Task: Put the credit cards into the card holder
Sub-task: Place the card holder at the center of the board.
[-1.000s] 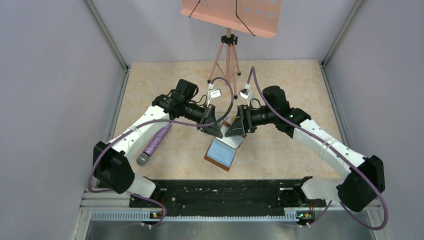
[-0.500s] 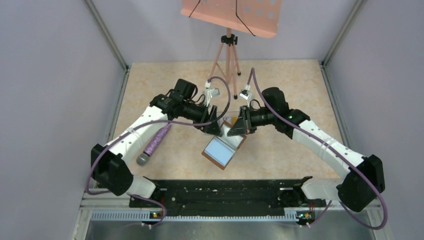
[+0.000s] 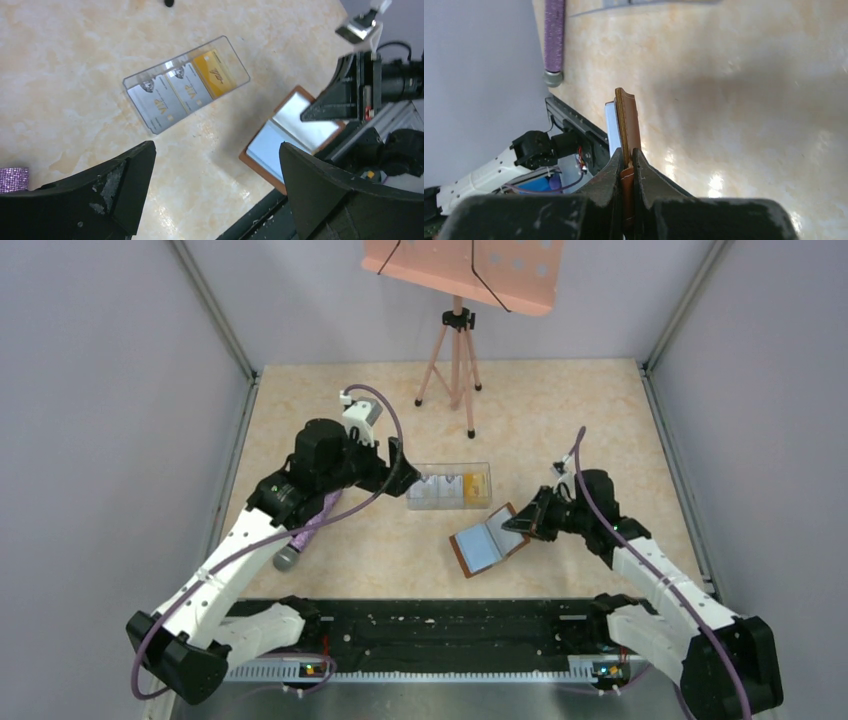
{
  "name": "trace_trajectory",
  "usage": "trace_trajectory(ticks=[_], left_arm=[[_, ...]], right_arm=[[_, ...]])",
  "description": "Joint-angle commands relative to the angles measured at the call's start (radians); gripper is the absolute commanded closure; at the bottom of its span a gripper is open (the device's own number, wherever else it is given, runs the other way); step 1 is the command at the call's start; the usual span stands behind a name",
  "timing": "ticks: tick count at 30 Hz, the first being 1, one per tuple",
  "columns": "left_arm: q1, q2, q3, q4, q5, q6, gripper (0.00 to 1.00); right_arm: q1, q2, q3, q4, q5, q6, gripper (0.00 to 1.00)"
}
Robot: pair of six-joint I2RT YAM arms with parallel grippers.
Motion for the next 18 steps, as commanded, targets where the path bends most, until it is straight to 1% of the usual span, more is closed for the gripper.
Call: trace_trajectory(ticks=[1, 4, 7, 9, 12, 13, 15, 16, 18], left_arm=[[0.013, -0.03, -0.057, 0.169, -0.11, -0.088, 0.01], [0.013, 0.002, -0.046, 0.161, -0.072, -0.089, 0.01], [0.013, 0.054, -0.024, 0.136, 0.005, -0.092, 0.01], [0.013, 0.079, -0.031, 0.155, 0.076, -0.088, 0.01], [0.012, 0.114, -0.048, 0.175, 0.146, -0.113, 0.01], [0.011, 0.122, -0.056, 0.182, 0.164, -0.115, 0.01], [0.008, 0.139, -0.071, 0.186, 0.179, -0.117, 0.01], [0.006, 0.144, -0.081, 0.188, 0.184, -0.116, 0.01], [0.001, 0.156, -0.102, 0.19, 0.193, -0.118, 0.01]], right_arm=[[-0.009, -0.074, -0.167, 0.201, 0.078, 0.209, 1.0], [-0.009, -0.111, -0.262, 0.276, 0.157, 0.28, 1.0], [-0.008, -0.137, -0.291, 0.28, 0.248, 0.266, 1.0], [-0.009, -0.147, -0.307, 0.289, 0.289, 0.26, 1.0], [-0.008, -0.149, -0.341, 0.335, 0.305, 0.269, 1.0], [-0.008, -0.146, -0.342, 0.321, 0.312, 0.268, 0.96], [-0.009, -0.152, -0.335, 0.264, 0.32, 0.255, 0.76], [-0.008, -0.162, -0.322, 0.212, 0.334, 0.242, 0.64], [-0.009, -0.191, -0.285, 0.091, 0.378, 0.218, 0.44]])
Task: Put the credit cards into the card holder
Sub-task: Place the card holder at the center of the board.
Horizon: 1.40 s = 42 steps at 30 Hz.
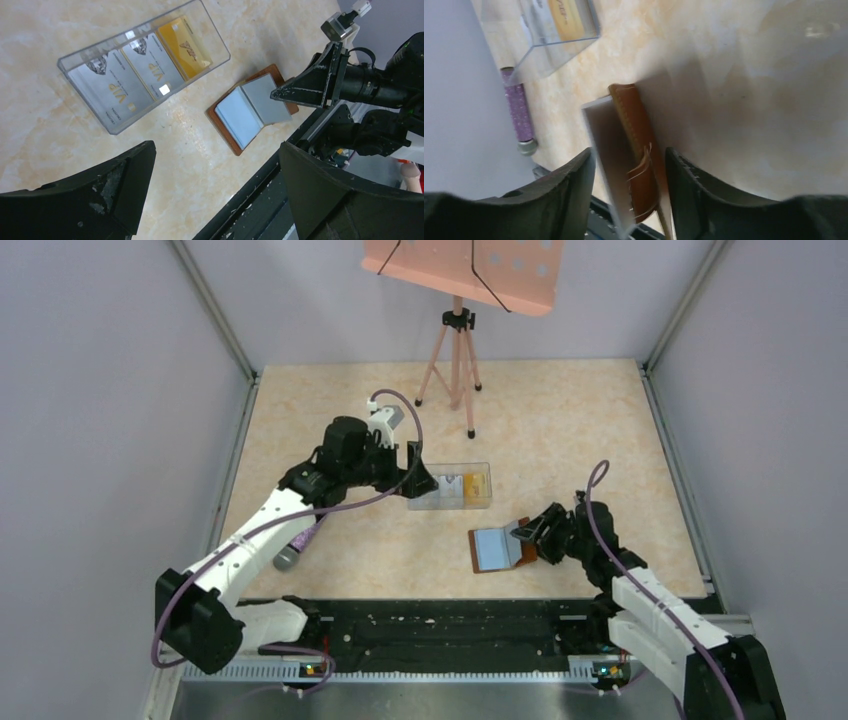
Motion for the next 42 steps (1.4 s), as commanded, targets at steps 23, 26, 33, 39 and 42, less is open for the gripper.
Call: trace_trajectory(ticks=[23, 26, 33, 39, 42], left_arm=[[-0.103, 0.366, 0.054, -0.112, 0.227, 0.096, 0.15], [-0.108, 0.381, 0.055, -0.117, 0.225, 0.096, 0.18], [-0.112, 0.392, 0.033, -0.111, 0.213, 0.084, 0.29], [-0.115, 0.382, 0.012, -0.105, 0.193, 0.075, 0.33], [-0.115, 0.372, 0.004, -0.103, 0.185, 0.072, 0.33]], right_arm=[[0.052, 0.062, 0.546, -0.585, 0.129, -0.366, 0.21], [0.136, 0.124, 0.571, -0.537, 0.1, -0.357, 0.23], [0.37, 0.383, 0.609, -0.392, 0.086, -0.304, 0.53], [0.493, 0.673, 0.758, -0.409, 0.157, -0.329, 0.75], [0.524, 0.785, 0.85, -0.496, 0.271, -0.365, 0.81]])
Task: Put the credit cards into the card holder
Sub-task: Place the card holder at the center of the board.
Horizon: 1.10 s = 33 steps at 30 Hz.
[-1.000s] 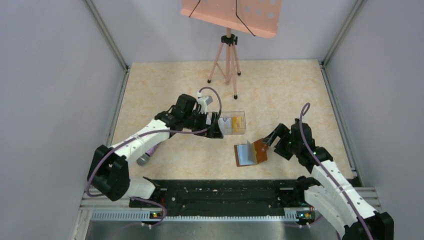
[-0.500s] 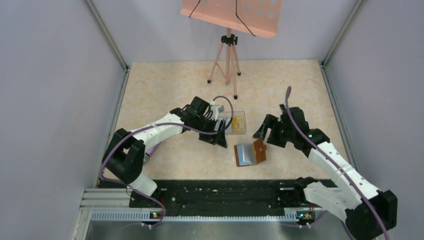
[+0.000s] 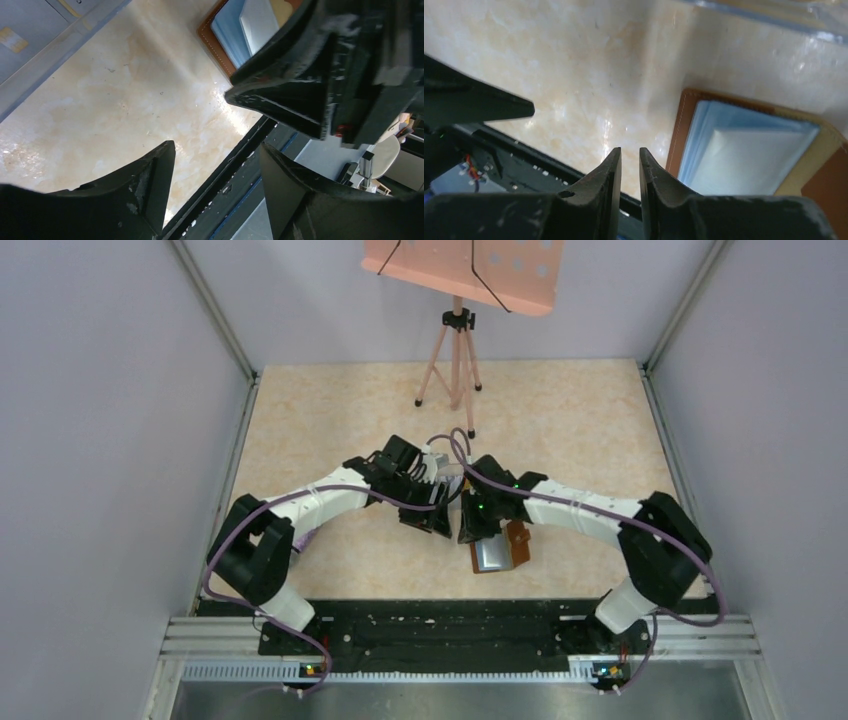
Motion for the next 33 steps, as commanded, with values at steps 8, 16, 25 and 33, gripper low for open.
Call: trace_trajectory(ticks=[8, 16, 25, 33], left_arm=[[-0.006, -0.023, -0.019, 0.011, -0.011, 0.005, 0.33], [-0.009, -0.002, -0.003, 0.006, 0.002, 0.017, 0.35], [-0.108, 0.088, 0.016, 0.107, -0.002, -0.031, 0.45], [-0.18, 0.159, 0.018, 0.354, -0.04, -0.174, 0.78]], right_arm=[[0.051, 0.19, 0.27, -0.247, 0.369, -0.1, 0.89], [0.052, 0.17, 0.248, -0.298, 0.42, -0.129, 0.89], [0.048, 0.044, 0.194, -0.301, 0.406, -0.128, 0.89], [-0.029, -0.074, 0.076, -0.253, 0.27, -0.092, 0.88]])
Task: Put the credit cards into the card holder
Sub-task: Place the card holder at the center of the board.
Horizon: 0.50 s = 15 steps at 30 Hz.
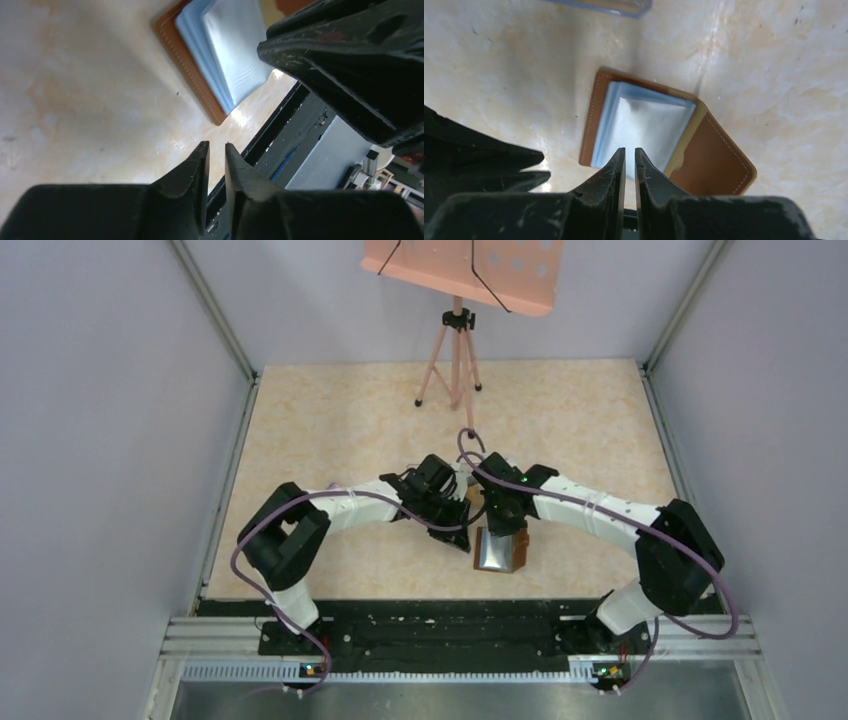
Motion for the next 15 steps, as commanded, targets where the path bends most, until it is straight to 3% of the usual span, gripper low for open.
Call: trace_trajectory(ticks=[1, 7, 15], left_arm=[[-0.029, 0.028, 0.019, 0.227, -0.012, -0.092, 0.81], [-0.064, 0.12, 0.0, 0.388, -0.028, -0.171, 0.96], [-0.084, 0.187, -0.012, 0.366, -0.132, -0.195, 1.0]], right_arm=[[-0.068, -0.123, -0.085, 0.065, -0.118, 0.036, 0.87], [-0.146, -0.259, -0.22, 0.134, -0.222, 0.087, 0.76], [-0.146, -0.366, -0.338, 0.16, -0.233, 0.01, 0.42]])
